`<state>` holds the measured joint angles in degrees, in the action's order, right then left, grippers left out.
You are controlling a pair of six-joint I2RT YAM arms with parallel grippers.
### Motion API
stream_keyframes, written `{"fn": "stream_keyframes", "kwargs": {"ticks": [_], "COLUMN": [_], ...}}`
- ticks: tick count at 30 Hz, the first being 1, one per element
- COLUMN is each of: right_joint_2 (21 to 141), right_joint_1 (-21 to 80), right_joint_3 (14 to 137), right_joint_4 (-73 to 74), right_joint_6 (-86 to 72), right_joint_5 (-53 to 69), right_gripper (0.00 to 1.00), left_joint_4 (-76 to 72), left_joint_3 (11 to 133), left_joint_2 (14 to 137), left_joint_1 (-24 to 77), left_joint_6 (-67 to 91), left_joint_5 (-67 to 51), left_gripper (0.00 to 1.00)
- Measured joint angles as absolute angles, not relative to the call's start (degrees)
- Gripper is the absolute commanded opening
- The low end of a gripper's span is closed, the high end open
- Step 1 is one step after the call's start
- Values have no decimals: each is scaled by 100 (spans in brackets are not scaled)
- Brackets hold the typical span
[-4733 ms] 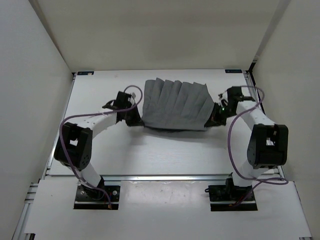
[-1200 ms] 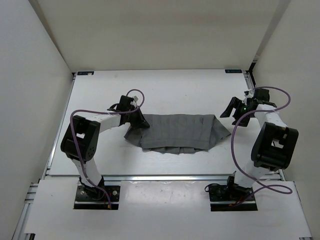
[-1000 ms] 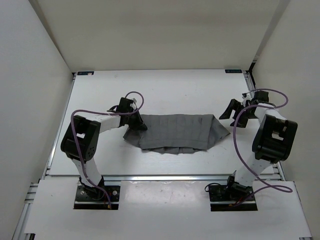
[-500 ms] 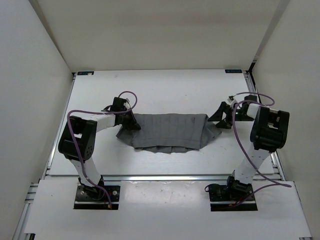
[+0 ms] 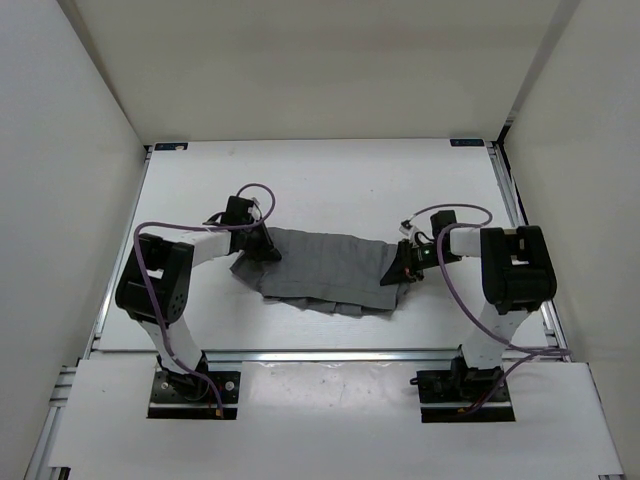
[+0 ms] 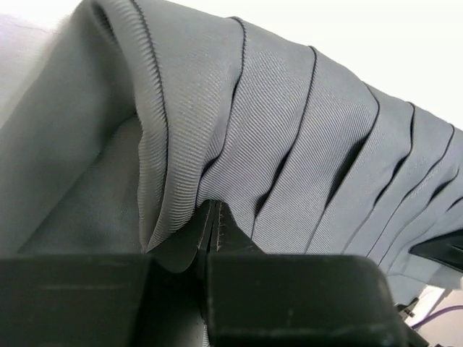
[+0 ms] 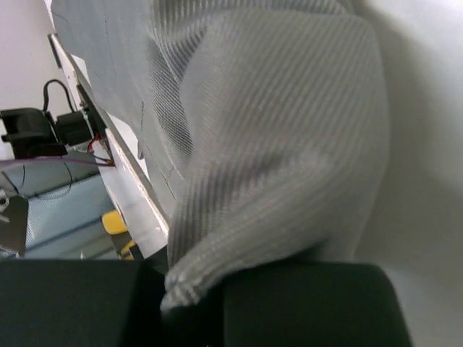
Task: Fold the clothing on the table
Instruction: Fold the skirt
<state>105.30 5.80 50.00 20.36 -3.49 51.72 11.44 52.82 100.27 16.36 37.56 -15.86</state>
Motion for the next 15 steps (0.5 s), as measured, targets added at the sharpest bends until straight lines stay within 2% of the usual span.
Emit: {"fn": "stream_keyframes", "kwargs": {"ticks": [4,10,15], "right_joint_2": [9907,9369,9205], "right_joint_1": [204,-696,-768], "right_joint_3": [4696,4766,4969], "right_joint_4": [2097,2438,2805], "right_joint_6": [-541,-526,-545], "right_joint_5": [4866,4322,3981], "right_gripper": [0,0,0], "left_joint_4": [1109,705,620], "left_joint_3": [5146,4700,4746], "left_joint_2": [9920,9703,9771], "left_joint_1": [1883,2936,3398], "left_joint_6": [3765,4099,4211], "left_joint_5": [-1564,-1621,-1712], "left_gripper": [8,10,11]}}
